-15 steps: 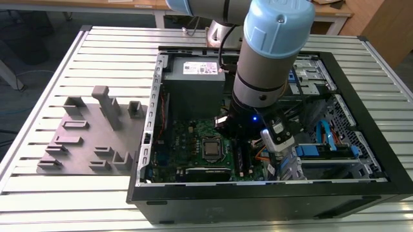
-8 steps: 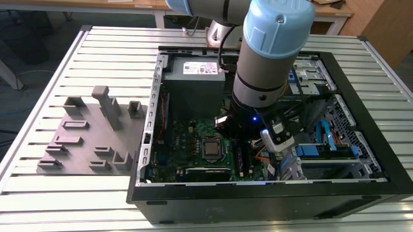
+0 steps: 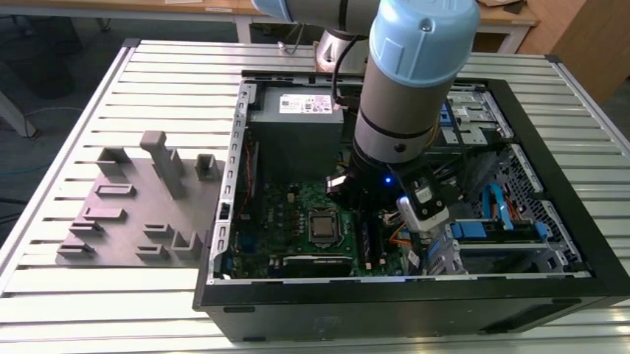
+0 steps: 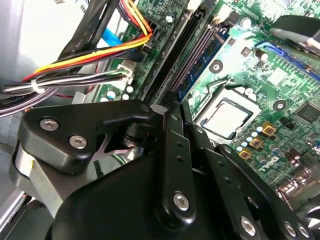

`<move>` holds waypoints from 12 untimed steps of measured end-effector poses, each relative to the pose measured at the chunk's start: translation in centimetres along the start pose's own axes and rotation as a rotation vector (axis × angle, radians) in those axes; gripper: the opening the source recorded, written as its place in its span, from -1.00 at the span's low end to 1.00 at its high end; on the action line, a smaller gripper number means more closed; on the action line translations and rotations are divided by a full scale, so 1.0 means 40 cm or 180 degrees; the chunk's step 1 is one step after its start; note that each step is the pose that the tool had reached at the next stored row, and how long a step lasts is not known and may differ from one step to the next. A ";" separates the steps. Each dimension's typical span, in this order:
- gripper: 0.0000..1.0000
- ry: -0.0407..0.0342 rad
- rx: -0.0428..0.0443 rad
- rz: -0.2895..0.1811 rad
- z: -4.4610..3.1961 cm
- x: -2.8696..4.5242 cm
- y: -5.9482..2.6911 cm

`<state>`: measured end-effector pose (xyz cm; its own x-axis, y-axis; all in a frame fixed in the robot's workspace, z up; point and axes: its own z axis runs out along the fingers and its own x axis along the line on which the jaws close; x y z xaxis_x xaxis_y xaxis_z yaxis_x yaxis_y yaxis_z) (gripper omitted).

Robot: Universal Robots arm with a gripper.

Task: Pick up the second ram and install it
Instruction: 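Insert the second ram into the second slot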

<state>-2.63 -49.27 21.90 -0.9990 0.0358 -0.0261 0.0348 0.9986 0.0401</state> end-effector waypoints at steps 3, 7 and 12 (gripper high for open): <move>-0.78 0.0000 0.0001 0.0000 0.001 0.000 -0.001; -0.78 0.0001 0.0005 0.0000 0.004 0.000 -0.001; -0.78 0.0003 0.0006 0.0000 0.009 -0.001 0.000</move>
<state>-2.59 -49.25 21.54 -0.9990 0.0357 -0.0253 0.0347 0.9987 0.0382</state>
